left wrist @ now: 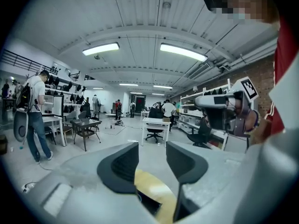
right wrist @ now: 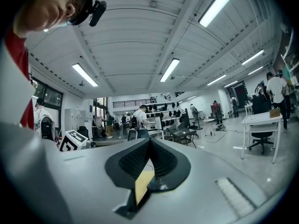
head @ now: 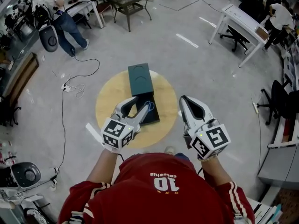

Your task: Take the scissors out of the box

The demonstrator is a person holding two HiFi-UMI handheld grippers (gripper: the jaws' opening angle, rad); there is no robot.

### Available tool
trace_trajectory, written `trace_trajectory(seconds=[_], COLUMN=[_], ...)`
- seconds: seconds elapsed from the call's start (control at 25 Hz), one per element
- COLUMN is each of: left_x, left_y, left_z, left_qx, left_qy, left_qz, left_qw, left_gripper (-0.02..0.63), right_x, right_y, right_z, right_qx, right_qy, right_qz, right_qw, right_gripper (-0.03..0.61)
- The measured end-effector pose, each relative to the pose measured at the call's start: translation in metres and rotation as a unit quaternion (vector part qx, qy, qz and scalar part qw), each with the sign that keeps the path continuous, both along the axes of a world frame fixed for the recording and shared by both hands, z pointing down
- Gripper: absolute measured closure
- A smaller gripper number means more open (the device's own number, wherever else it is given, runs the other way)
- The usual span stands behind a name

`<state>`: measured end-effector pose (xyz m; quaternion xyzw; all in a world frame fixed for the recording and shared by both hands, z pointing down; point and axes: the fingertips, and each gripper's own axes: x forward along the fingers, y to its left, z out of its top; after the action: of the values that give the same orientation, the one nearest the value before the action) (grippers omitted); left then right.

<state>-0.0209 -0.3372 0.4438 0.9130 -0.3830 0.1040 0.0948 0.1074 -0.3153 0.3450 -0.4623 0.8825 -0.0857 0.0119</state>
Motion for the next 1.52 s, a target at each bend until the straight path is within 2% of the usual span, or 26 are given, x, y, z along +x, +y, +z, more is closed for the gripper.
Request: trace_trajectory(seconds=[0.4, 0.64, 0.76, 0.92, 1.28, 1.52], left_x=[0.002, 0.003, 0.006, 0.012, 0.019, 0.022], left_y=[-0.020, -0.035, -0.041, -0.048, -0.062, -0.071], left_z=[0.071, 0.135, 0.164, 0.205, 0.285, 0.319], left_qx=[-0.059, -0.128, -0.146, -0.165, -0.233, -0.262], left_qy=[-0.030, -0.033, -0.056, -0.099, -0.122, -0.147], left_qz=[0.004, -0.004, -0.010, -0.012, -0.026, -0.045], left_qw=[0.9978, 0.9912, 0.9877, 0.9812, 0.9644, 0.9526], left_gripper=[0.433, 0.433, 0.433, 0.433, 0.433, 0.433], right_x=[0.000, 0.002, 0.004, 0.007, 0.021, 0.033], right_y=[-0.007, -0.019, -0.020, -0.023, -0.029, -0.031], right_z=[0.015, 0.044, 0.053, 0.057, 0.066, 0.076], right_qx=[-0.002, -0.032, -0.042, -0.047, -0.055, -0.065], right_qy=[0.008, 0.007, 0.009, 0.010, 0.016, 0.021], right_qz=[0.001, 0.003, -0.001, -0.006, -0.015, -0.026], right_qw=[1.000, 0.999, 0.999, 0.999, 0.998, 0.997], right_gripper=[0.577, 0.577, 0.577, 0.577, 0.577, 0.577])
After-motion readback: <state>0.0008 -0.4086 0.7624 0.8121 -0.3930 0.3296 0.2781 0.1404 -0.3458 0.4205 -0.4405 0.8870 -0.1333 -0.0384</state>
